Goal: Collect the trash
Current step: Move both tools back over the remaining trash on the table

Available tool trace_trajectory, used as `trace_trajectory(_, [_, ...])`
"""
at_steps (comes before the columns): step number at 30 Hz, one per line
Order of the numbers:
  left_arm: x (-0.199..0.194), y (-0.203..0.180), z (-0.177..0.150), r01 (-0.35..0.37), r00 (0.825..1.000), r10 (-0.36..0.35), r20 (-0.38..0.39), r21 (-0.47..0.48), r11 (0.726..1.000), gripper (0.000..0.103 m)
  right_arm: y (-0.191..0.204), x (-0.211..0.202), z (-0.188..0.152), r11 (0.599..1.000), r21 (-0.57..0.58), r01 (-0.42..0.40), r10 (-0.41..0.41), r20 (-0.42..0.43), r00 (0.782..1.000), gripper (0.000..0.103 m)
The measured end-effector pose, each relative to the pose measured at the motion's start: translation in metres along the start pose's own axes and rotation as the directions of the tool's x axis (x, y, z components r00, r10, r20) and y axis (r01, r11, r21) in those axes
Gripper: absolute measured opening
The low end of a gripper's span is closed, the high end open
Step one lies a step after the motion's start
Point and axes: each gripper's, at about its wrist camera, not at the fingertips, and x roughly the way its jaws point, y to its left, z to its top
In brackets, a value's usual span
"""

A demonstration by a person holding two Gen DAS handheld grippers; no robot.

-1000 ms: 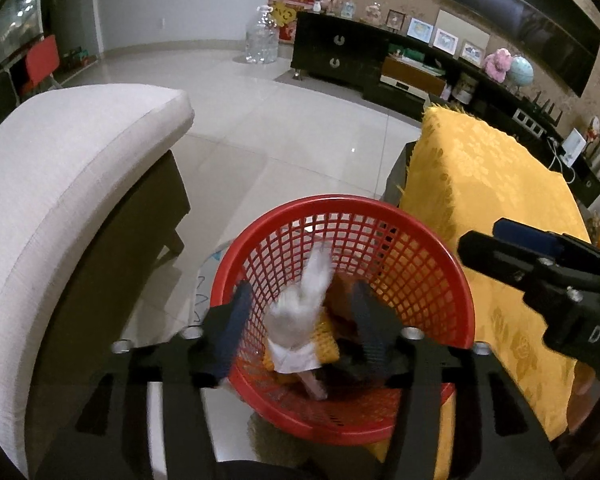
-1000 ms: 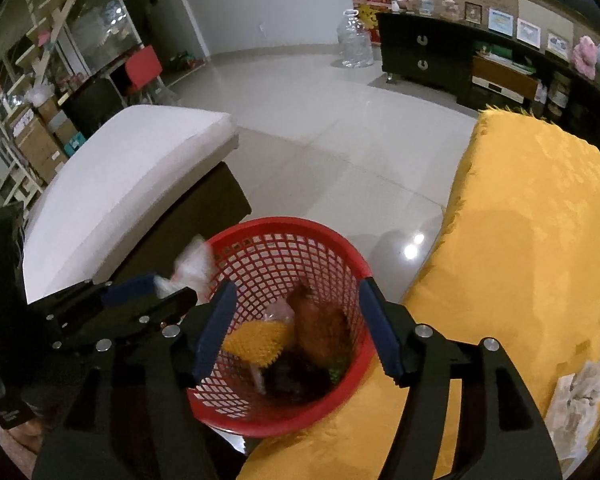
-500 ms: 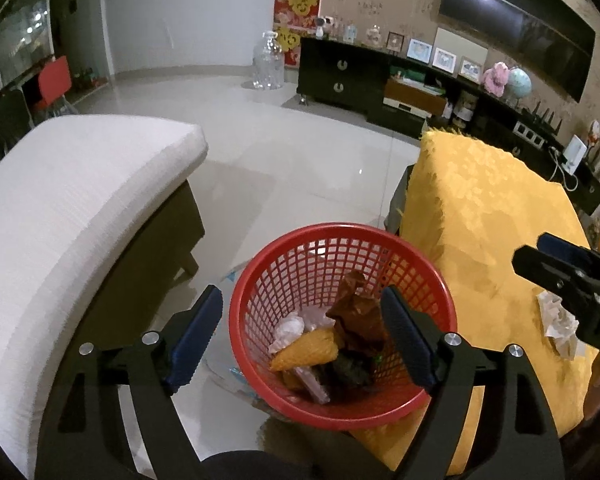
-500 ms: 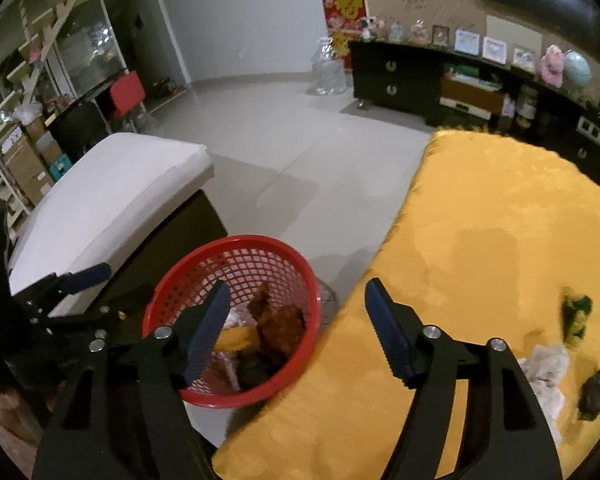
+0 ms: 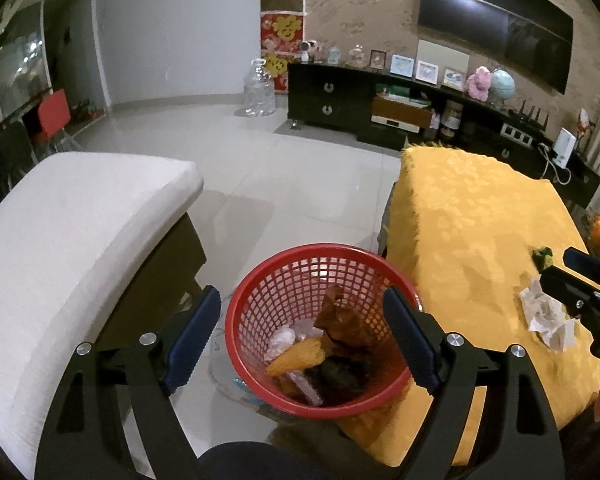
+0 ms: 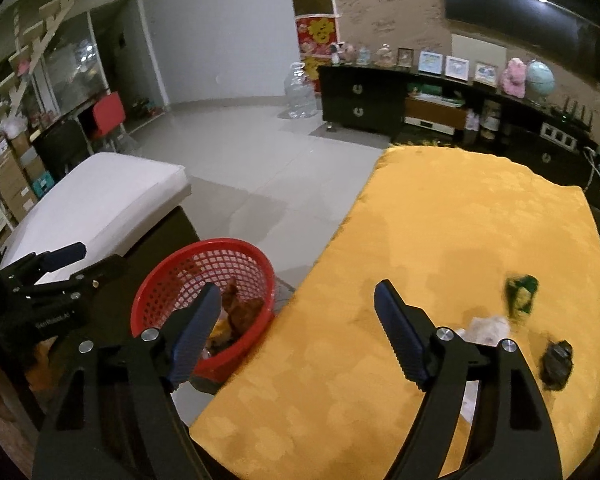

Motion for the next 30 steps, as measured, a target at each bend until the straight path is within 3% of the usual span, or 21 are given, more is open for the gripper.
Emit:
trace_trajectory(16, [-0.020,-0.053,0.000,0.065,0.997,-0.068,0.028,0.099,0.993,0.081,-0.066,-0.058,-0.039,0.980,0.106,0.168,-0.174,0.053,0.983,0.076])
trace_trajectory(26, [-0.018,-0.094,-0.005,0.128,0.991,-0.130,0.005,0.169,0.977,0.081,-0.117,-0.092,-0.067,0.942,0.183,0.281,-0.295,0.052,0.954,0.076])
trace_trajectory(30, [-0.015,-0.115,-0.010,0.160,0.987,-0.159,-0.018,0.198,0.967,0.081,-0.134,-0.104,-0.082,0.917,0.203,0.343,-0.358,0.042,0.933,0.078])
